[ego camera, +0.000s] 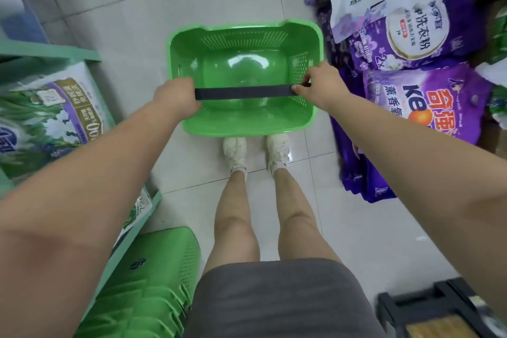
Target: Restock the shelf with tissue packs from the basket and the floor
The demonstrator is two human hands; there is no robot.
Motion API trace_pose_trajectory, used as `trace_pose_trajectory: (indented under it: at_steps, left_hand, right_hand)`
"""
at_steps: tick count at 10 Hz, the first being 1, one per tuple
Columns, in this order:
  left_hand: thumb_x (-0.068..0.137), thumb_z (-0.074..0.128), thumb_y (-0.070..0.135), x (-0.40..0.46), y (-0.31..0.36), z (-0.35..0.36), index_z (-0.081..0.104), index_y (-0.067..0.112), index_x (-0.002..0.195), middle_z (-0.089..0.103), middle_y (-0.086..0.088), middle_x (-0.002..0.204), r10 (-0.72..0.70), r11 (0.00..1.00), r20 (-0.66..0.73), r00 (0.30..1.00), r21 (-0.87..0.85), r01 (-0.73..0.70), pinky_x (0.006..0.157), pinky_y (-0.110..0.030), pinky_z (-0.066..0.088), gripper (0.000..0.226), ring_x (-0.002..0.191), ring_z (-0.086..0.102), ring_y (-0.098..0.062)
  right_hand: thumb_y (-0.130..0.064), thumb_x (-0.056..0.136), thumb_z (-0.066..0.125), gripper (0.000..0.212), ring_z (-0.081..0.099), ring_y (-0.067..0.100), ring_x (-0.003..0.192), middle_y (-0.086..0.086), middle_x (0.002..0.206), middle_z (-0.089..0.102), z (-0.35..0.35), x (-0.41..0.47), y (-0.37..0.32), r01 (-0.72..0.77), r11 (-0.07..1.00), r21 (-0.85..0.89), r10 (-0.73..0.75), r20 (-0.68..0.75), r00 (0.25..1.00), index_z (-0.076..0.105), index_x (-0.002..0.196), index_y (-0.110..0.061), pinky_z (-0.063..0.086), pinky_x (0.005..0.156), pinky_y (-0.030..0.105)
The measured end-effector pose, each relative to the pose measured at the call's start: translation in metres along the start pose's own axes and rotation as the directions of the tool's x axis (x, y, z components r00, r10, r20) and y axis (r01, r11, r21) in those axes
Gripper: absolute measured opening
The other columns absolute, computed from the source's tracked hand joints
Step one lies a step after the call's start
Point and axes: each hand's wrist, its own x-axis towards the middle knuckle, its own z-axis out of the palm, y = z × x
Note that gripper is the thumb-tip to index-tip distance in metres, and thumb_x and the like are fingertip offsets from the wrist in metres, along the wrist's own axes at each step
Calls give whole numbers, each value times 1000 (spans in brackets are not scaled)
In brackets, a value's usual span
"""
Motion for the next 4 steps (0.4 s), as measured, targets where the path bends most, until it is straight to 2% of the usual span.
trace_pose_trajectory:
  at_steps: [1,2,3,4]
  left_hand:
    - [83,58,18,-10,2,10,54,4,103,57,-16,93,-11,1000,-29,1000,-14,11,76,-39,45,25,92,57,-37]
    - [84,57,25,-24,4,36,39,2,129,44,-22,133,51,996,131,990,63,-59,104,-48,33,54,125,41,-36]
    - [89,49,34,-42,0,71,-4,13,149,-5,-13,157,65,980,346,936,153,-125,116,-46,7,82,144,0,-31]
    - [89,48,37,-58,-5,95,-11,18,148,-12,-12,156,29,989,333,943,128,-76,117,-45,5,86,144,-4,-30]
  right_hand:
    - [-33,89,56,33,52,33,101,17,108,56,17,-13,-7,30,998,-48,-33,-71,997,60,104,-3,44,90,43]
    - [-27,92,48,29,53,29,103,11,106,56,45,-31,-5,41,994,-106,-38,27,999,57,110,-6,37,102,47]
    - [-39,95,42,64,15,29,143,11,154,19,75,-55,2,94,959,-268,15,380,925,16,147,-13,11,114,52]
    - [-45,94,40,74,0,25,145,7,158,-2,95,-73,9,78,962,-262,46,436,899,-3,149,-20,6,115,52]
